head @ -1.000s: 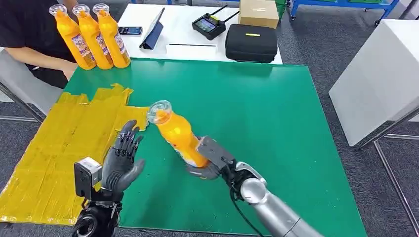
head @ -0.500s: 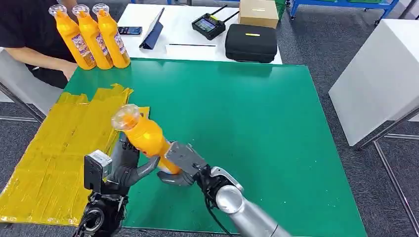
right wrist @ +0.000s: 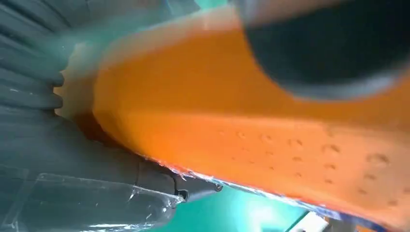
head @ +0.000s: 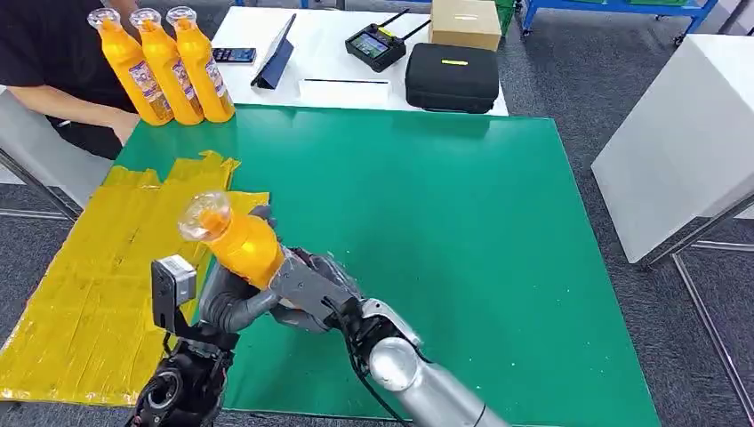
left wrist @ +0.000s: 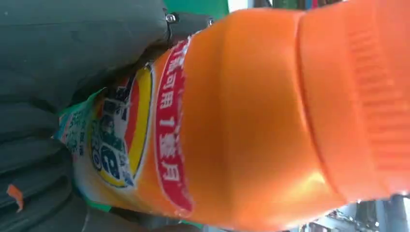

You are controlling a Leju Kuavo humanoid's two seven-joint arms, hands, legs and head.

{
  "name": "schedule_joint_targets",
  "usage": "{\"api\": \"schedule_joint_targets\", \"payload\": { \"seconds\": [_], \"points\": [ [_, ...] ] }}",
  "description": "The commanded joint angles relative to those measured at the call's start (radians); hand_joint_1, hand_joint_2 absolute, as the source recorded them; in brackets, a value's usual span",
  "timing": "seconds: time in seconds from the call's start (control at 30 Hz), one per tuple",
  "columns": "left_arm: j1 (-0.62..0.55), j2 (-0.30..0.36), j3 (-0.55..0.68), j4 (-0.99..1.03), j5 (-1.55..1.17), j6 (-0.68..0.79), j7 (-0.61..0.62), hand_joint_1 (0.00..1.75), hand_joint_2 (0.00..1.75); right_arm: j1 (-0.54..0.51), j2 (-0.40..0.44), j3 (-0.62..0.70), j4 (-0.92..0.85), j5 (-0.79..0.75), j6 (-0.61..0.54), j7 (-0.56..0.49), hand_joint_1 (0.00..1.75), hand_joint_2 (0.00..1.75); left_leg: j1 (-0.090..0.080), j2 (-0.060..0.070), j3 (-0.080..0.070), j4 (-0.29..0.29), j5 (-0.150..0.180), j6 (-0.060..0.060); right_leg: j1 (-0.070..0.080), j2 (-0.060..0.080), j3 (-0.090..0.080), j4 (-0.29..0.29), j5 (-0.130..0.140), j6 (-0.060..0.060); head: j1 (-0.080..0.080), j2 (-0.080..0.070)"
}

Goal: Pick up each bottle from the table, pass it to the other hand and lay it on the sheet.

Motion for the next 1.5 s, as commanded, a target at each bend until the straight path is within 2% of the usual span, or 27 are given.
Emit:
{"api": "schedule_joint_targets", "payload": {
  "seconds": [0.03, 0.43, 0.57, 0.6, 0.63, 0.67, 0.73, 0.8, 0.87, 0.93, 1.07, 1.13, 1.2, 1.23, 1.3, 1.33, 1.37, 1.47, 1.5],
  "points": [
    [0.016, -0.031, -0.025, -0.005, 0.009, -0.02, 0.022, 1.75, 1.75, -0.04, 0.022, 0.025, 0.006, 0.03, 0.018, 0.015, 1.75, 1.75, -0.001, 0.001, 0.004, 0.001, -0.003, 0.002, 0.0, 0.001, 0.003, 0.001, -0.002, -0.005, 0.0, 0.0],
    [0.03, -0.041, 0.004, -0.014, 0.008, -0.02, 0.023, 1.75, 1.75, -0.048, 0.017, 0.018, 0.042, 0.033, 0.025, 0.008, 1.75, 1.75, -0.001, 0.001, 0.002, 0.001, -0.001, 0.001, 0.0, 0.001, 0.002, 0.001, -0.001, -0.004, 0.0, 0.0],
    [0.048, -0.055, 0.059, -0.027, -0.032, -0.01, 0.017, 1.75, 1.75, -0.048, 0.025, 0.0, 0.069, 0.041, 0.007, -0.01, 1.75, 1.75, -0.001, 0.001, 0.002, 0.0, -0.001, 0.001, 0.0, 0.001, 0.001, 0.0, 0.0, -0.003, 0.0, 0.0],
    [0.05, -0.053, 0.084, -0.031, -0.096, 0.033, 0.014, 1.75, 1.75, -0.039, 0.023, -0.014, 0.057, 0.047, -0.004, -0.01, 1.66, 1.75, -0.001, 0.001, 0.004, 0.0, -0.002, 0.002, 0.0, 0.002, 0.003, 0.001, -0.001, -0.005, 0.0, 0.0],
    [0.051, -0.05, 0.097, -0.033, -0.151, 0.071, 0.01, 1.75, 1.75, -0.031, 0.021, -0.028, 0.046, 0.048, -0.016, -0.011, 0.07, 1.75, -0.001, 0.001, 0.002, 0.0, -0.001, 0.001, 0.0, 0.001, 0.001, 0.0, -0.001, -0.003, 0.0, 0.0],
    [0.05, -0.046, 0.132, -0.033, -0.291, 0.167, 0.007, 1.75, 1.75, -0.016, 0.01, -0.05, 0.019, 0.055, -0.033, -0.008, 0.0, 0.0, -0.001, 0.001, 0.004, 0.0, -0.002, 0.002, 0.0, 0.001, 0.003, 0.001, -0.002, -0.005, 0.0, 0.0],
    [0.048, -0.046, 0.182, -0.033, -0.328, 0.159, 0.008, 1.75, 1.75, -0.001, -0.006, -0.073, -0.015, 0.057, -0.02, 0.001, 0.0, 0.0, 0.0, -0.001, 0.005, 0.0, -0.002, 0.001, 0.0, 0.0, 0.004, 0.001, -0.002, -0.006, 0.0, 0.0],
    [0.04, -0.036, 0.22, -0.01, -0.528, 0.261, 0.052, 1.75, 1.75, 0.014, -0.012, -0.107, -0.038, 0.056, -0.024, 0.002, 0.0, 0.0, 0.0, -0.001, 0.001, 0.0, 0.0, 0.001, 0.0, 0.0, 0.0, 0.0, 0.0, -0.003, 0.0, 0.0],
    [0.026, -0.01, 0.291, 0.039, -0.695, 0.337, 0.099, 1.75, 1.75, 0.031, -0.032, -0.142, -0.076, 0.046, -0.02, -0.009, 0.0, 0.0, -0.001, -0.001, 0.005, 0.0, -0.002, 0.001, 0.0, 0.0, 0.004, 0.001, -0.002, -0.007, 0.0, 0.0],
    [0.014, -0.005, 0.368, 0.089, -0.764, 0.334, 0.078, 1.75, 1.75, 0.048, -0.045, -0.173, -0.11, 0.04, 0.001, -0.013, 0.0, 0.0, 0.0, -0.001, 0.002, -0.001, 0.0, 0.001, 0.0, -0.001, 0.001, -0.001, 0.0, -0.003, 0.0, 0.0],
    [0.019, -0.016, 0.367, 0.084, -0.77, 0.334, 0.075, 1.75, 1.75, 0.048, -0.039, -0.172, -0.107, 0.041, 0.002, -0.013, 0.0, 0.0, 0.0, -0.001, 0.004, -0.001, -0.001, 0.001, 0.0, 0.0, 0.003, 0.0, -0.001, -0.005, 0.0, 0.0],
    [0.013, 0.009, 0.379, 0.122, -0.926, 0.402, 0.138, 1.75, 1.75, 0.057, -0.05, -0.187, -0.126, 0.036, -0.002, -0.016, 0.0, 0.0, -0.001, -0.001, 0.004, 0.0, -0.001, 0.001, 0.0, -0.001, 0.003, 0.0, -0.002, -0.005, 0.0, 0.0],
    [-0.004, 0.055, 0.387, 0.204, -1.064, 0.441, 0.172, 1.75, 1.75, 0.065, -0.069, -0.206, -0.15, 0.022, -0.007, -0.025, 0.0, 0.0, -0.001, -0.002, 0.005, -0.001, -0.001, 0.001, 0.0, -0.002, 0.005, -0.001, -0.002, -0.005, 0.0, 0.0],
    [-0.026, 0.088, 0.394, 0.297, -1.138, 0.489, 0.156, 1.75, 1.75, 0.068, -0.085, -0.222, -0.163, -0.002, 0.0, -0.035, 0.0, 0.0, -0.001, -0.002, 0.005, -0.002, -0.001, 0.001, 0.0, -0.001, 0.004, -0.001, -0.002, -0.005, 0.0, 0.0],
    [-0.074, 0.135, 0.375, 0.462, -1.343, 0.607, 0.204, 1.75, 1.75, 0.062, -0.109, -0.225, -0.171, -0.034, 0.002, -0.048, 0.0, 0.0, -0.001, -0.002, 0.004, -0.002, 0.0, 0.0, -0.001, -0.001, 0.003, -0.001, 0.0, -0.003, 0.0, 0.0],
    [-0.081, 0.135, 0.374, 0.481, -1.348, 0.612, 0.204, 1.75, 1.75, 0.061, -0.111, -0.224, -0.171, -0.035, 0.003, -0.048, 0.0, 0.0, -0.001, -0.003, 0.006, -0.003, 0.0, 0.001, -0.001, -0.002, 0.005, -0.001, -0.001, -0.005, 0.0, 0.0],
    [-0.126, 0.154, 0.345, 0.592, -1.493, 0.662, 0.26, 1.75, 1.75, 0.057, -0.118, -0.217, -0.175, -0.047, 0.006, -0.05, 0.0, 0.0, -0.001, -0.003, 0.005, -0.003, 0.001, 0.0, -0.001, -0.002, 0.003, -0.001, -0.001, -0.005, 0.0, 0.0],
    [-0.147, 0.148, 0.341, 0.634, -1.501, 0.679, 0.261, 1.75, 1.75, 0.056, -0.117, -0.211, -0.176, -0.05, 0.006, -0.051, 0.0, 0.0, -0.001, -0.003, 0.004, -0.002, 0.001, 0.001, 0.0, -0.003, 0.002, -0.001, -0.001, -0.005, 0.0, 0.0],
    [-0.178, 0.164, 0.293, 0.704, -1.654, 0.686, 0.343, 1.75, 1.75, 0.051, -0.12, -0.201, -0.172, -0.061, 0.01, -0.053, 0.0, 0.0, 0.0, -0.002, 0.003, -0.001, 0.001, 0.0, 0.0, -0.002, 0.001, -0.001, 0.0, -0.004, 0.0, 0.0]
  ]
}}
